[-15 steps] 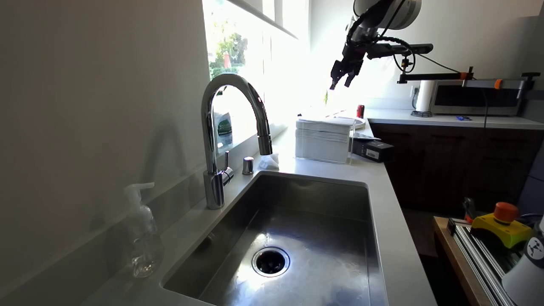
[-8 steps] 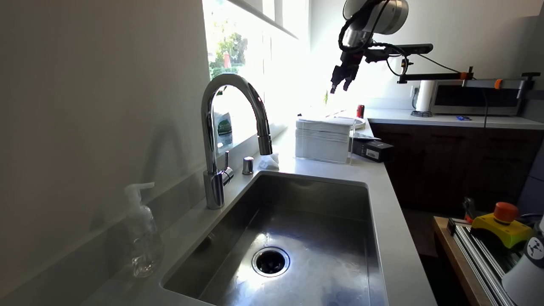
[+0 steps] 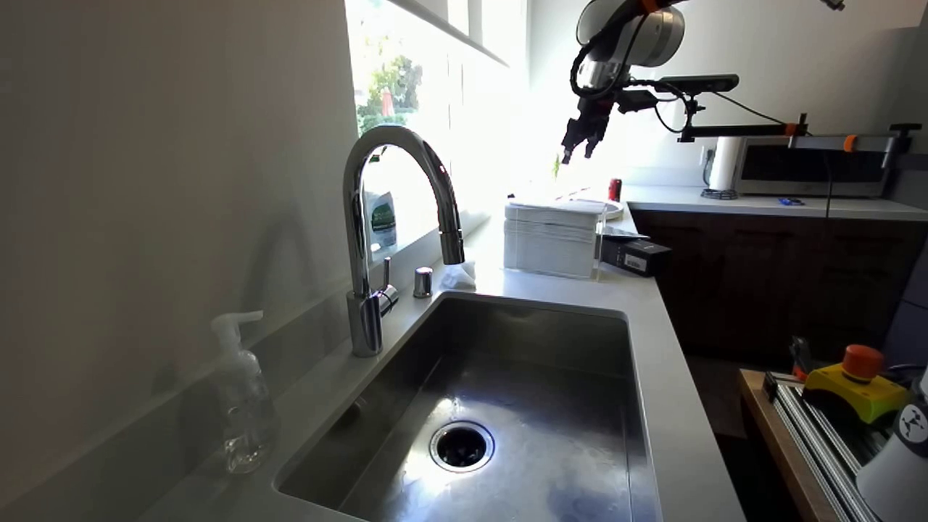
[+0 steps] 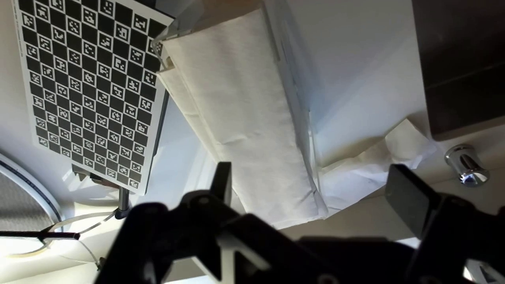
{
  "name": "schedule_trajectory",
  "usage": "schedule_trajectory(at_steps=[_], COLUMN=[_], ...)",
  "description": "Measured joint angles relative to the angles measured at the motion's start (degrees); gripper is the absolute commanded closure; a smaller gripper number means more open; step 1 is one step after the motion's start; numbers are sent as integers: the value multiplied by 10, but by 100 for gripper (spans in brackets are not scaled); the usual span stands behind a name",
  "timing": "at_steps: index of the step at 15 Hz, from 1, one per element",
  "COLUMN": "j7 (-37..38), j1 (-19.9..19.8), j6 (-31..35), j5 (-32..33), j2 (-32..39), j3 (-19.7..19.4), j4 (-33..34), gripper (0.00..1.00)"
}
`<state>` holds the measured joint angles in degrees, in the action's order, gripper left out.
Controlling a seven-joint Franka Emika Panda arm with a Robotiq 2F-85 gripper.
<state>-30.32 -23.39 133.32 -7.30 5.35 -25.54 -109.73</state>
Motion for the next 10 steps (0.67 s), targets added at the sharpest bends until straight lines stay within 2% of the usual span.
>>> schedule_trajectory(at_steps=[3, 10], j7=[-17, -137], j1=[-1, -22], j6=[1, 1], j5=[11, -8], j2=[-2, 14], j3=[9, 17], j4=[0, 2], gripper=[0, 0])
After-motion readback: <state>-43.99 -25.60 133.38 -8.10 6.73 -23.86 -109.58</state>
